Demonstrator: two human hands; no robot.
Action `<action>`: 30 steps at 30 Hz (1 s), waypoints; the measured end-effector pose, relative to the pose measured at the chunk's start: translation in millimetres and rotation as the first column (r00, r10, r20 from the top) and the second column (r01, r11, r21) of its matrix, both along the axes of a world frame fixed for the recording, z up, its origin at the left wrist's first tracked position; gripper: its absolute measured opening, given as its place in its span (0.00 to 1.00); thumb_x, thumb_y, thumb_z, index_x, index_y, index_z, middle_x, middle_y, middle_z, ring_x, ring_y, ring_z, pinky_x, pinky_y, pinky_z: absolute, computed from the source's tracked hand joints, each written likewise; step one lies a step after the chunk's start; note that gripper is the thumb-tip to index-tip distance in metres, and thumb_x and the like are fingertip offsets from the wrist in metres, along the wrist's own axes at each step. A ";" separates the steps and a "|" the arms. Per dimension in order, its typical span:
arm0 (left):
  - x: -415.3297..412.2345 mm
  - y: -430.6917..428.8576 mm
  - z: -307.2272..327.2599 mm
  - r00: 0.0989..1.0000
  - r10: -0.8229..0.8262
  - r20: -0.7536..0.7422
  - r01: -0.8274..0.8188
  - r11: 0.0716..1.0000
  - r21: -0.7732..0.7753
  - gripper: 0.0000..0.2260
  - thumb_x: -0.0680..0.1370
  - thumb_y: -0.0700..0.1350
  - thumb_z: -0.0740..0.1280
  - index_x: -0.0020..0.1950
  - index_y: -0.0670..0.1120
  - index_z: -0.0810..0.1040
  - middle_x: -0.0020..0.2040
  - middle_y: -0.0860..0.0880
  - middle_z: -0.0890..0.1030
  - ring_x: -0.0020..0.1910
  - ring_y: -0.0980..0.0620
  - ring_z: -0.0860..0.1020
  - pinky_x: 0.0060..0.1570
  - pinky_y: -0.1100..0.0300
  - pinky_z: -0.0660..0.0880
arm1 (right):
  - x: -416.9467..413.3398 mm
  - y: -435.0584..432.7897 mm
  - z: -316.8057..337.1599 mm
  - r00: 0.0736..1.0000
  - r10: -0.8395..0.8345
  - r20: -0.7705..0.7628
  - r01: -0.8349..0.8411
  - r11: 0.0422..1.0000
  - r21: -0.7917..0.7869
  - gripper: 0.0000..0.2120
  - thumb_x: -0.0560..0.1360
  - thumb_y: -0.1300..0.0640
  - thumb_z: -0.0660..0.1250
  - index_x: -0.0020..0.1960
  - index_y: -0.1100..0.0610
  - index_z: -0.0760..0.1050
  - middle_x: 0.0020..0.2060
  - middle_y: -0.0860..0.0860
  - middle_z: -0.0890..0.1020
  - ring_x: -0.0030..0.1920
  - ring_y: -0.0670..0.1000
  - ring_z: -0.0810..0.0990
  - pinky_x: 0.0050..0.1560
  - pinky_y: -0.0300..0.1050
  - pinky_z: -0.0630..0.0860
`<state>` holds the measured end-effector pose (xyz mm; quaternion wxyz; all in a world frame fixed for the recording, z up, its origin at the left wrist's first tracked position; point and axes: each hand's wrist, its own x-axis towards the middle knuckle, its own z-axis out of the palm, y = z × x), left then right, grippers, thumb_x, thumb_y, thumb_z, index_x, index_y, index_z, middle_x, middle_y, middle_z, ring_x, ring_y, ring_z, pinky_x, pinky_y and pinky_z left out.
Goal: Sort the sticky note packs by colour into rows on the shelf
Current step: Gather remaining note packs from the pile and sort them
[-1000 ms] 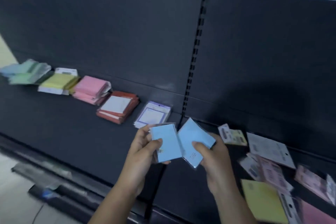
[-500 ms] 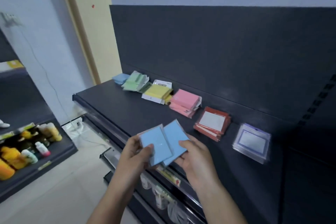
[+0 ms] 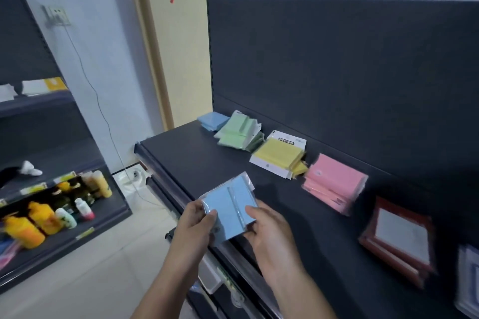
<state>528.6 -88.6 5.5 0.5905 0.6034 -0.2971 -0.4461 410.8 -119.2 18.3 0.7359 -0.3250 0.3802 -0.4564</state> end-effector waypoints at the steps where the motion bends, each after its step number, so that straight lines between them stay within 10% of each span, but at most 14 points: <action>1: 8.2 -13.8 2.1 1.000 0.004 0.003 -0.004 1.000 0.000 0.05 0.80 0.38 0.60 0.54 0.43 0.72 0.45 0.47 0.80 0.40 0.50 0.76 0.39 0.57 0.70 | 7.1 -13.0 1.0 0.998 0.006 -0.057 -0.008 0.999 -0.040 0.12 0.75 0.68 0.59 0.51 0.60 0.80 0.46 0.58 0.84 0.43 0.51 0.81 0.47 0.45 0.75; 11: 93.2 -116.0 13.6 0.993 0.112 0.023 -0.112 0.994 -0.014 0.03 0.78 0.39 0.64 0.51 0.46 0.73 0.46 0.47 0.81 0.41 0.52 0.79 0.39 0.58 0.75 | 87.9 -118.4 -13.5 0.770 -0.078 -0.634 -0.173 0.930 -0.325 0.25 0.70 0.55 0.71 0.62 0.45 0.64 0.50 0.41 0.79 0.48 0.41 0.78 0.52 0.42 0.76; 25: 223.9 -284.0 8.1 0.974 -0.203 0.102 0.208 0.977 -0.044 0.20 0.74 0.31 0.61 0.63 0.46 0.73 0.57 0.46 0.79 0.55 0.48 0.79 0.57 0.48 0.75 | 217.6 -252.2 -3.6 0.415 -0.404 -0.815 -0.140 0.857 -0.496 0.26 0.75 0.52 0.66 0.70 0.57 0.64 0.65 0.49 0.71 0.64 0.47 0.70 0.58 0.32 0.63; 30: 230.3 -342.9 9.1 0.916 -0.365 0.168 0.386 0.916 -0.112 0.18 0.75 0.33 0.62 0.60 0.50 0.71 0.56 0.50 0.78 0.53 0.51 0.78 0.48 0.59 0.78 | 234.4 -295.9 -6.5 0.320 -0.478 -0.818 -0.069 0.849 -0.524 0.19 0.75 0.55 0.66 0.64 0.58 0.69 0.59 0.51 0.74 0.58 0.50 0.73 0.57 0.41 0.69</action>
